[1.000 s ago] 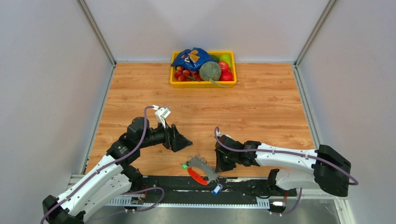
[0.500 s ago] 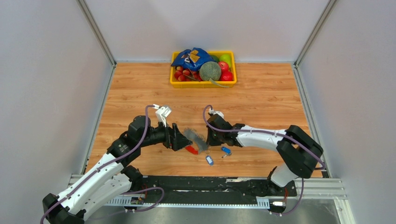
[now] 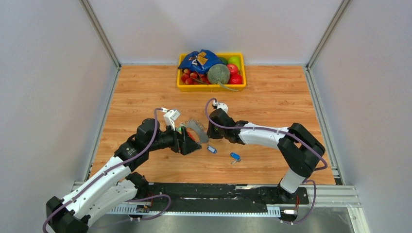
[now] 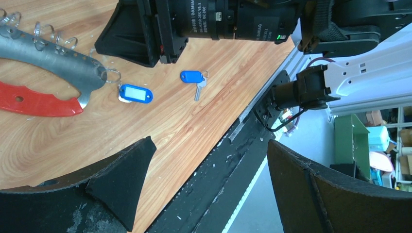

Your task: Put the keys on the keyring

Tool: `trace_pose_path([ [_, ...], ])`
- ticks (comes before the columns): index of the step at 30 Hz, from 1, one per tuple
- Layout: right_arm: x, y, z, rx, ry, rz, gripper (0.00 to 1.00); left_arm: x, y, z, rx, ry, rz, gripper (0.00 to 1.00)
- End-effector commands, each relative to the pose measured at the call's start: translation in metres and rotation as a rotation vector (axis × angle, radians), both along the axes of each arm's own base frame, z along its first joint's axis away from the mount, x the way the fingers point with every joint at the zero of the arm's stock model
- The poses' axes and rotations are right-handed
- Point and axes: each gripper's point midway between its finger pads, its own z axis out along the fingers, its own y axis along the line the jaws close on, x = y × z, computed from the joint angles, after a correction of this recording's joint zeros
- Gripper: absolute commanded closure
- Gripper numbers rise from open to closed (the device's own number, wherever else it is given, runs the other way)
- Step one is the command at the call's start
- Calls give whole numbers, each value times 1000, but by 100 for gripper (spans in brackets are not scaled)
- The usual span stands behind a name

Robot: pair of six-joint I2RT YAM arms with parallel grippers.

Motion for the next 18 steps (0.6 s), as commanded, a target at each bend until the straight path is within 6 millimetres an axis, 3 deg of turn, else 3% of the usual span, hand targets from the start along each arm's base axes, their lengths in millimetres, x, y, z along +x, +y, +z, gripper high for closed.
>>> trace_pose_path([
  [1,25,-12,42,35,-137,-39,67,8,-9,28,-62,-53,0,3],
  [7,22,-42,42,-15,-157,-6,59,10,-12,27,-68,-45,-9,3],
  [18,6,-33,40,-108,-240,320,62,13,-19,28,-87,-36,-21,3],
])
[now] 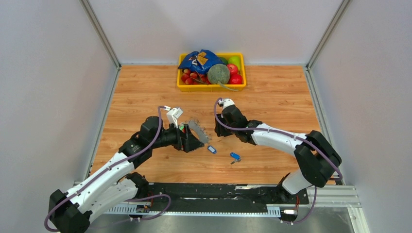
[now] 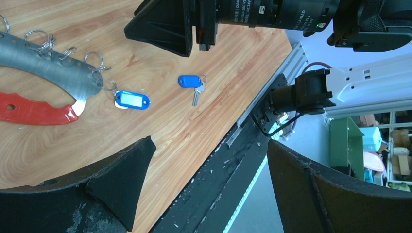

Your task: Put the keys on the keyring

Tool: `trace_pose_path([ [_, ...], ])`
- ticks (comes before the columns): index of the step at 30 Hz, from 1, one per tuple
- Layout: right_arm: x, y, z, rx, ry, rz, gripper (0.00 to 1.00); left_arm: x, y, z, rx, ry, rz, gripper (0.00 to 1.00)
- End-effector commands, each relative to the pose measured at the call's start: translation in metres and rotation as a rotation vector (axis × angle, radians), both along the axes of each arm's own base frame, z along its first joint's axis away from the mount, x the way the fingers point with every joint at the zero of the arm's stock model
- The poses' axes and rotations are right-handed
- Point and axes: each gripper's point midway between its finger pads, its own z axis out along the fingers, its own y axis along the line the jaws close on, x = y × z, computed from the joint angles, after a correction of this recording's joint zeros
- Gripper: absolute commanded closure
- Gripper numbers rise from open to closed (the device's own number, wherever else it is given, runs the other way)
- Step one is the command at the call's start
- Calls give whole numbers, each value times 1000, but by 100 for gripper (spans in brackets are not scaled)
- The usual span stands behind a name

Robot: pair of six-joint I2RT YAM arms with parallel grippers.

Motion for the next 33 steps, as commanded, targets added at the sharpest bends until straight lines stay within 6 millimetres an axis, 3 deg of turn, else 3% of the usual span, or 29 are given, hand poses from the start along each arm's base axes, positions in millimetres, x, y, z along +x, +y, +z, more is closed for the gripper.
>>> trace_pose_path([
  [1,-4,14,17,-15,-93,202,63,4,-9,31,-72,-58,-20,3],
  [8,-16,18,5,-32,-129,350,55,4,-8,34,-68,-65,-17,3],
  [16,-19,25,-3,-26,-286,469,50,-1,1,32,-41,-80,-4,3],
  [33,-25,46,-37,-61,-349,613,60,-12,20,36,-7,-139,19,1],
])
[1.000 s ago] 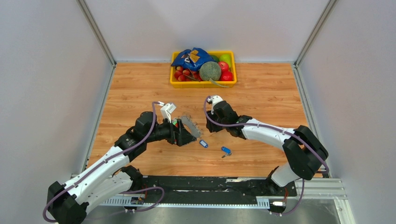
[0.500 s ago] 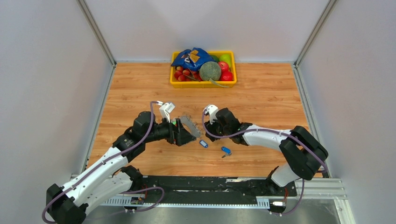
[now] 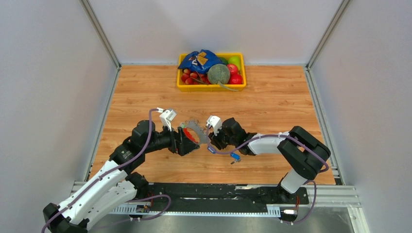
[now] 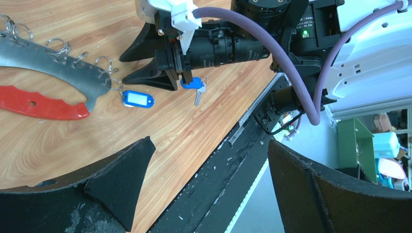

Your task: Put the keys on the keyring

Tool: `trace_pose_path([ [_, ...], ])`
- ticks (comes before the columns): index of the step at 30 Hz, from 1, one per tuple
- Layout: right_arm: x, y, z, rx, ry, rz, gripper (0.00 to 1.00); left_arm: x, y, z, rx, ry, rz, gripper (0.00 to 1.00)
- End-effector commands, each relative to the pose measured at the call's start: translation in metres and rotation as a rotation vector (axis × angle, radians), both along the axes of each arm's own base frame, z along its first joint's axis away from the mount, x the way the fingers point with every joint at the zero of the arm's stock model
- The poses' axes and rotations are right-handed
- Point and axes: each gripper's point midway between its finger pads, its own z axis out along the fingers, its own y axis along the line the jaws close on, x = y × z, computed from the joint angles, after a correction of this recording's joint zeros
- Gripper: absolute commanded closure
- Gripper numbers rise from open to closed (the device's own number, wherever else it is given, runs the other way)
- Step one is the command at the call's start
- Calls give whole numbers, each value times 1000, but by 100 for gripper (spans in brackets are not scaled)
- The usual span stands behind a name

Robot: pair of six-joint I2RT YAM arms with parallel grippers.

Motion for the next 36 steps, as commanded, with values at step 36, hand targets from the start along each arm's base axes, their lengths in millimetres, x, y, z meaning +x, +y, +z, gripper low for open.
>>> trace_pose_path([
  [36,-24,43,96,179,-174,204,100,-4,2,28,-37,-84,-15,0],
])
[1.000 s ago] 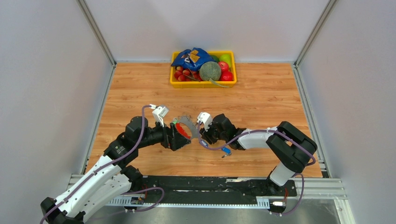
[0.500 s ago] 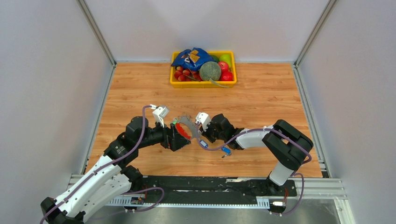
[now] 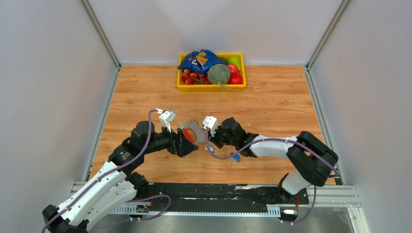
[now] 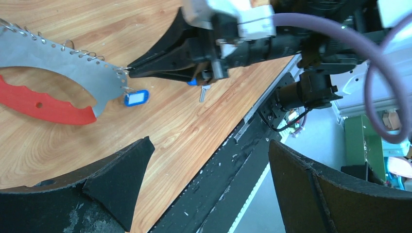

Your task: Put the keys on the keyring

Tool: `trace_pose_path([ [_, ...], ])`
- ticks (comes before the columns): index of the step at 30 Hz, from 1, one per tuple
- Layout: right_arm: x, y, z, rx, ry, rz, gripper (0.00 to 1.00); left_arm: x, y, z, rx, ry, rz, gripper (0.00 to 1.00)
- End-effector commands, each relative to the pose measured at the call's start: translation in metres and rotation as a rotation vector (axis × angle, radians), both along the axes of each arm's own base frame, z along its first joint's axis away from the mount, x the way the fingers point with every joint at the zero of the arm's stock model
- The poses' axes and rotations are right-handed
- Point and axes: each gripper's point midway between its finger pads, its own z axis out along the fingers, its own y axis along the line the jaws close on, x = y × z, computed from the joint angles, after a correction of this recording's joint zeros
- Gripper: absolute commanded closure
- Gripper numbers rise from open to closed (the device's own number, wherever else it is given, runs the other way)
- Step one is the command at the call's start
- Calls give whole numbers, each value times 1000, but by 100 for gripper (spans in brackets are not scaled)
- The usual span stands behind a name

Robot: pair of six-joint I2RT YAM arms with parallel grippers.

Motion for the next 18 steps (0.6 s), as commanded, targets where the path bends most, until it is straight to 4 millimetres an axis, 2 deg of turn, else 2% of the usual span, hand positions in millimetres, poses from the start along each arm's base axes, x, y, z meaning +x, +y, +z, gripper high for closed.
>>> trace_pose_path([
  [1,-13,18,64,127,-60,76,100,-1,-4,33,-70,-67,-16,0],
  [7,-31,18,114,219,-98,115,100,-7,-3,49,-102,-95,-33,0],
  [11,-43,12,148,289,-118,131,100,-11,1,68,-114,-144,-41,0],
  [18,-81,3,204,425,-85,236,100,-20,4,104,-186,-265,-66,0],
])
